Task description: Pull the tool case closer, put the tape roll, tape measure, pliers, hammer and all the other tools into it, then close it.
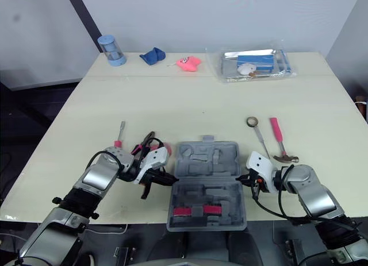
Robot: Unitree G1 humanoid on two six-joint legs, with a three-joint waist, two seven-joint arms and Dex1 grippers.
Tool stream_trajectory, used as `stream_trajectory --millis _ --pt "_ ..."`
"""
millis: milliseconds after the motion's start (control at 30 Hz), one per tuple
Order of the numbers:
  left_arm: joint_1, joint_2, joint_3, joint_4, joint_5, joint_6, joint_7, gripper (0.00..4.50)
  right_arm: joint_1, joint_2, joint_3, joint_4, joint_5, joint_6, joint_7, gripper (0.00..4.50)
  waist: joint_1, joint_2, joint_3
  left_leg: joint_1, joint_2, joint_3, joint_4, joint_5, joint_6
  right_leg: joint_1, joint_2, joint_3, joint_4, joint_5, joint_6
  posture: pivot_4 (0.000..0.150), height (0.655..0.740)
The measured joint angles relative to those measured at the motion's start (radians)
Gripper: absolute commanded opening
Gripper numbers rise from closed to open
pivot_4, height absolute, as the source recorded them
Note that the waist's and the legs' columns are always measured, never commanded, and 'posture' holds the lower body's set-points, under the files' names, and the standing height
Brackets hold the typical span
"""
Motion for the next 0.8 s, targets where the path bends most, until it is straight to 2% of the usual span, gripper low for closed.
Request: stream_trajectory --millis 800 --pt "0.026 0.035 -0.060 -0.040 -0.038 -0.015 -0.020 0.00 0.058 -0.037 0.004 -0.069 0.042 0.073 -0.005 0.02 0.005 0.000 0.000 0.000 0.000 0.000 0.000 0.000 0.000 0.000 0.000 0.000 0.000 0.000 0.000 0.150 0.7400"
